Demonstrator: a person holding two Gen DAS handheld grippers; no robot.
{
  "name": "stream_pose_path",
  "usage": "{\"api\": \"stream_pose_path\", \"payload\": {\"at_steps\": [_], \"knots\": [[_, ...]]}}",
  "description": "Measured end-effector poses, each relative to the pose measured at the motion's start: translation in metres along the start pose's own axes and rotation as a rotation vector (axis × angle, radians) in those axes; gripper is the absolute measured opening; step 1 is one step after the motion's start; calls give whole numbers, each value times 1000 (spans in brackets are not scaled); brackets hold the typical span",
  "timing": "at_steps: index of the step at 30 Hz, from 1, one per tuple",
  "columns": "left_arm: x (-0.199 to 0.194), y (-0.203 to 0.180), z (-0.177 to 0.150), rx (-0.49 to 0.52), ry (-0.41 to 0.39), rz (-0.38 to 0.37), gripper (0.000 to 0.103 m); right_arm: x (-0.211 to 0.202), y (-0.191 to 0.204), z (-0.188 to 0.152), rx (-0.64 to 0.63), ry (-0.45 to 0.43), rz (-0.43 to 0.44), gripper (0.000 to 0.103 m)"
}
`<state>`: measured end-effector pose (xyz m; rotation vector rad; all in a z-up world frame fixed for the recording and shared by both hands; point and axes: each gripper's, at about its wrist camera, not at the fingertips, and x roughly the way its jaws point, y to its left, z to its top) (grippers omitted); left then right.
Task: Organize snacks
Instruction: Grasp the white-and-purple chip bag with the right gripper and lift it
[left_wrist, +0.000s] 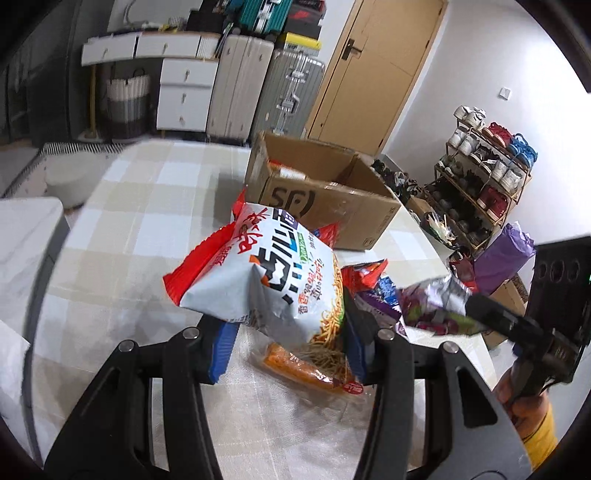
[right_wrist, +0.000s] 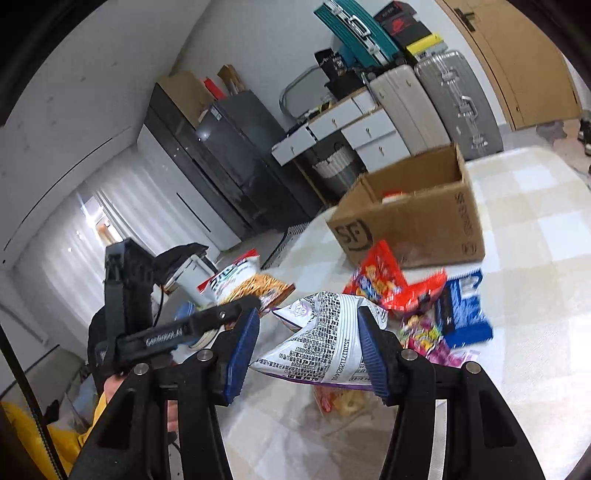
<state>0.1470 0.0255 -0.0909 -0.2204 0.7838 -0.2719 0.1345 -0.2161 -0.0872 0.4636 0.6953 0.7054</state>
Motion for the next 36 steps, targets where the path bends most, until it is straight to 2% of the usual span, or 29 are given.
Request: {"api": "stream_pose_path", "payload": {"at_steps": [11, 21, 26, 29, 36], "knots": [[-68, -51, -13, 114, -72, 42, 47, -36, 9, 14, -9, -66, -42, 54], [-111, -70, -22, 135, -90, 39, 47, -52, 23, 22, -19, -91, -64, 54], [-123, -77, -9, 146, -110, 36, 47, -59, 30, 32, -42, -96, -66, 54], [-133, -76, 0, 134, -107, -2, 47, -64, 38, 41, -58, -105, -58, 54], [-147, -86, 30, 157, -122, -23, 47, -72, 49, 70, -75, -125, -34, 54]]}}
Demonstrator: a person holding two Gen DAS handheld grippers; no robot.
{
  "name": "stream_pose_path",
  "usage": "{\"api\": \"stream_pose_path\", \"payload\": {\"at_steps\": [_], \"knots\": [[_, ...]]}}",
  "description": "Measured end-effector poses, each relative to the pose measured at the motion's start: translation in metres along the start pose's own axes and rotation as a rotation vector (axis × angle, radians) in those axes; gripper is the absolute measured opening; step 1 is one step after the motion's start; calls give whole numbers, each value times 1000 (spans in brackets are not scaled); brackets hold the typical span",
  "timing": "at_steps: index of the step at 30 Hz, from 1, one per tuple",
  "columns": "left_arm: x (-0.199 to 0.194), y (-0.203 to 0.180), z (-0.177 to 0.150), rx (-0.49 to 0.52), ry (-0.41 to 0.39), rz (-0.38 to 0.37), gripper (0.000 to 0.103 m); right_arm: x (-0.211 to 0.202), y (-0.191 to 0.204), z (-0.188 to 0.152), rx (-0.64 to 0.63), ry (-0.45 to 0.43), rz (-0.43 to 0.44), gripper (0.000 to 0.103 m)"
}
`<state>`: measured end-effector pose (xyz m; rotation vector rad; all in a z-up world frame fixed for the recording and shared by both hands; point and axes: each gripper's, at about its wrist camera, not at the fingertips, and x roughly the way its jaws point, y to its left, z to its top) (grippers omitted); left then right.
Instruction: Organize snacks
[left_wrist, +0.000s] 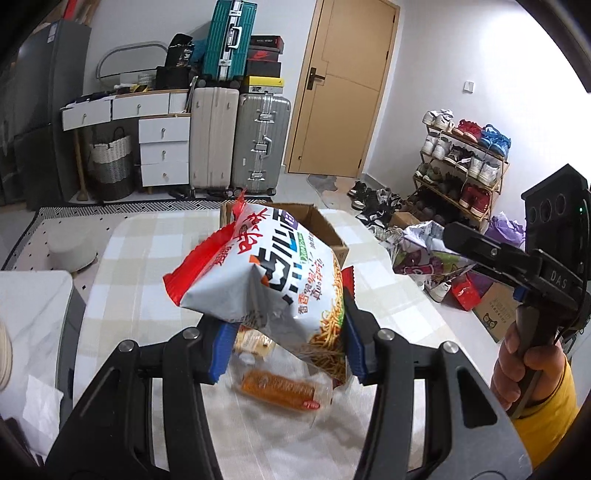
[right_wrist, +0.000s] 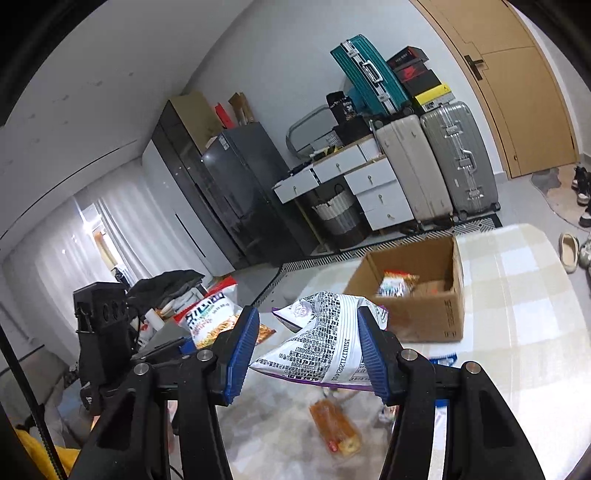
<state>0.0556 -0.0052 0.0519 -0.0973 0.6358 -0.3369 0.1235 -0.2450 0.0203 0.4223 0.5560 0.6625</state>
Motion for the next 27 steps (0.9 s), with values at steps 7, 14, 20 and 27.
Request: {"api": "stream_pose_path", "payload": {"at_steps": [7, 14, 20, 27], "knots": [[6, -6, 43, 18, -5, 7, 47, 4, 8, 40, -27, -22, 6, 55], [41, -17, 93, 53, 7, 22, 47, 18, 4, 71, -45, -19, 7, 55], [97, -20, 141, 43, 32, 19, 47, 45, -11, 94, -45, -6, -11, 49], [192, -8, 170, 16, 103, 26, 47, 112, -51, 83, -30, 121, -87, 39]]}}
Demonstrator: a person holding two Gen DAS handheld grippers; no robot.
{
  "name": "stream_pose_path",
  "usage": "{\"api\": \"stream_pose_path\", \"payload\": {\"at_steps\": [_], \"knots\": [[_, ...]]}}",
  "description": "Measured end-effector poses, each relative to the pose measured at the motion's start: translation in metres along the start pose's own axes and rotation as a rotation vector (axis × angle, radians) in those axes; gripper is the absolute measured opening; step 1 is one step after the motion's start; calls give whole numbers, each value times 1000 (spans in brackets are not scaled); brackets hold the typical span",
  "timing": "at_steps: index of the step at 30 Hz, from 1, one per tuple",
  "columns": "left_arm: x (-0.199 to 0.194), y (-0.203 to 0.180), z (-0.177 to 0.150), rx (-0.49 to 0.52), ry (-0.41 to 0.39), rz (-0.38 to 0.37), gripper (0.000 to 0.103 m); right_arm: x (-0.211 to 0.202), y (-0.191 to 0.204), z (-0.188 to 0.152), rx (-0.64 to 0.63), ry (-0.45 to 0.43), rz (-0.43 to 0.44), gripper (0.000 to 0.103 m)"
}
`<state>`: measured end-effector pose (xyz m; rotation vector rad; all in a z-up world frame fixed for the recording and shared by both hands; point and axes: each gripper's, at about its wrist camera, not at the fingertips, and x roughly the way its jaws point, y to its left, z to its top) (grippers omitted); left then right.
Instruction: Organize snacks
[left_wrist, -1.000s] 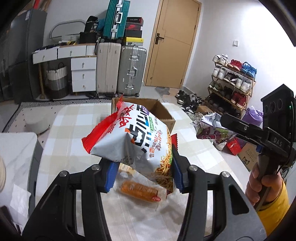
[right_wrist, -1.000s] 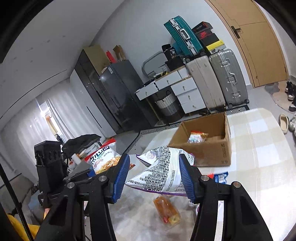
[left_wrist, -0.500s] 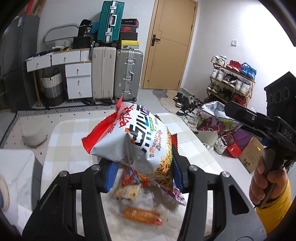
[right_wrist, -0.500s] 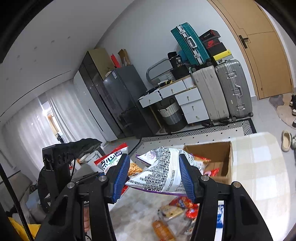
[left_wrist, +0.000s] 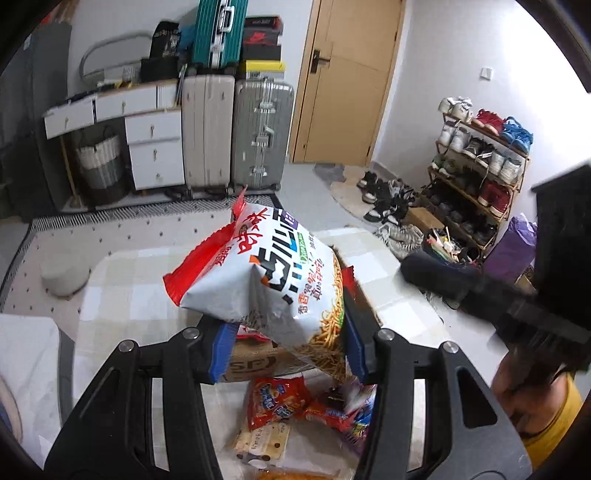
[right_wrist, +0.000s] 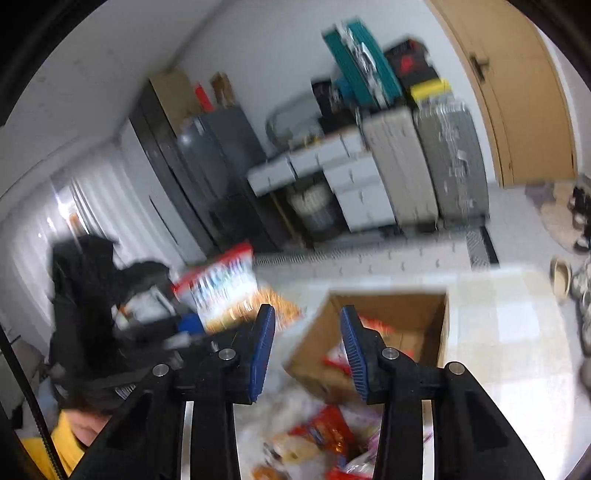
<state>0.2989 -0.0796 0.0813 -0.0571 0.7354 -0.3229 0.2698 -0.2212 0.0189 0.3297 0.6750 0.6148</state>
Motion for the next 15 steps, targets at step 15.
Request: {"api": "stream_pose_path", "payload": {"at_steps": [15], "knots": [[59, 19, -62, -32, 56, -30, 47, 1, -105, -108, 131, 164, -253, 57]]}}
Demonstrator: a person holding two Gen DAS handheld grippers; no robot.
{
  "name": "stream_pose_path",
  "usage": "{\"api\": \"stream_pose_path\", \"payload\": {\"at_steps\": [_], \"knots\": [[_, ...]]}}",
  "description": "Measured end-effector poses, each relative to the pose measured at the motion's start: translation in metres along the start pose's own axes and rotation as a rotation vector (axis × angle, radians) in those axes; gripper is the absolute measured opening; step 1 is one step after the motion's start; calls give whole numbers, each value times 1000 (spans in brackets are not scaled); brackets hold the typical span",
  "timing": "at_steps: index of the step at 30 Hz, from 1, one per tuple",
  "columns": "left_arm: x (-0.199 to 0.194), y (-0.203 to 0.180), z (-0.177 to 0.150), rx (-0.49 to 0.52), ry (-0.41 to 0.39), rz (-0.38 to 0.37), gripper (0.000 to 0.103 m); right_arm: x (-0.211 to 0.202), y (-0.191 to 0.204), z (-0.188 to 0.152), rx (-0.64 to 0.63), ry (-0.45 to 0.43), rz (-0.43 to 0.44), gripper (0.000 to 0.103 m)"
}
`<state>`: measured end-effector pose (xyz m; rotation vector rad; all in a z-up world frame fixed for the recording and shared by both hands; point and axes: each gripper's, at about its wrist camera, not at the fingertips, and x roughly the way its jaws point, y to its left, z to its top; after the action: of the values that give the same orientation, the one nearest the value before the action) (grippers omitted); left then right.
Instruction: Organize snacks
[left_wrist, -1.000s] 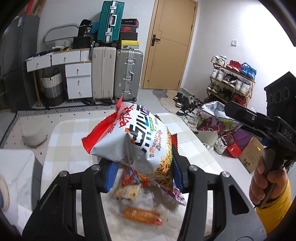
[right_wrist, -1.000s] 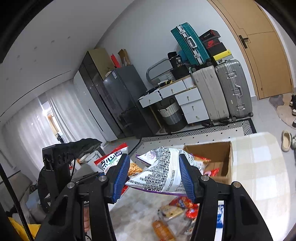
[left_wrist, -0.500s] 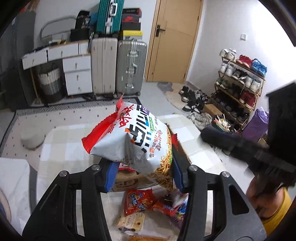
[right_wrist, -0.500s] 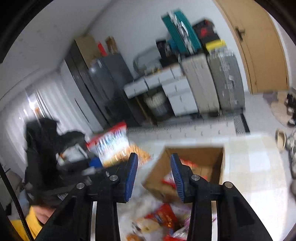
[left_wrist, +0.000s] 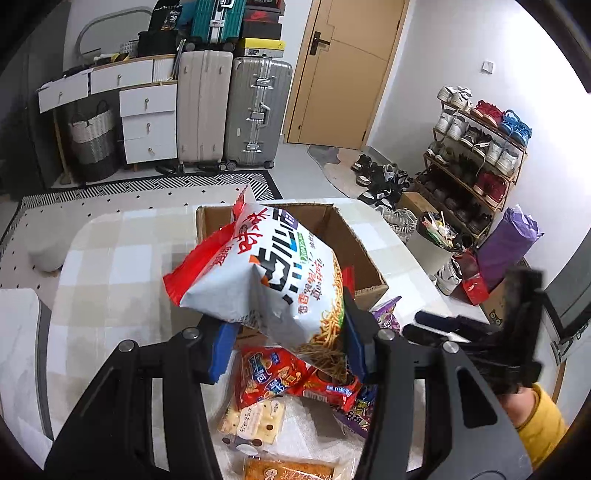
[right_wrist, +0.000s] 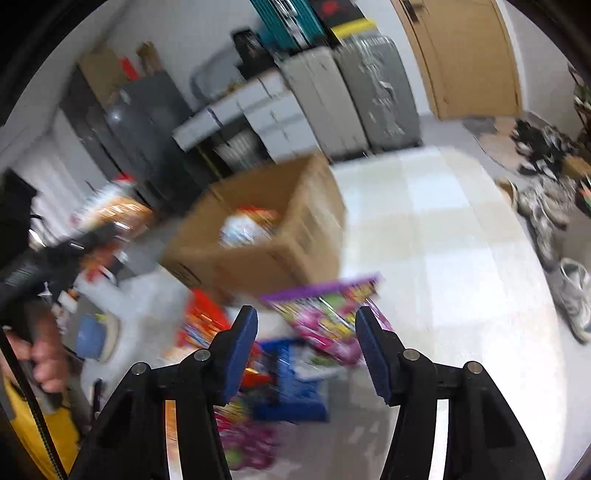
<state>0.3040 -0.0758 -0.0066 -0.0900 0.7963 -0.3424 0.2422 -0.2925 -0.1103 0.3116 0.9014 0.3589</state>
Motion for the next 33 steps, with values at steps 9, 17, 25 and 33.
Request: {"api": "stream_pose_path", "payload": {"at_steps": [9, 17, 25, 33], "knots": [[-8, 4, -27, -3, 16, -7, 47, 28, -6, -11, -102, 37, -105, 86], [-18, 0, -33, -9, 11, 4, 47, 62, -2, -1, -129, 104, -97, 68], [-31, -1, -37, -13, 10, 4, 47, 49, -4, 1, -103, 90, -45, 39], [-57, -7, -41, -5, -12, 1, 47, 31, -11, 0, 1, 79, 46, 37]]}}
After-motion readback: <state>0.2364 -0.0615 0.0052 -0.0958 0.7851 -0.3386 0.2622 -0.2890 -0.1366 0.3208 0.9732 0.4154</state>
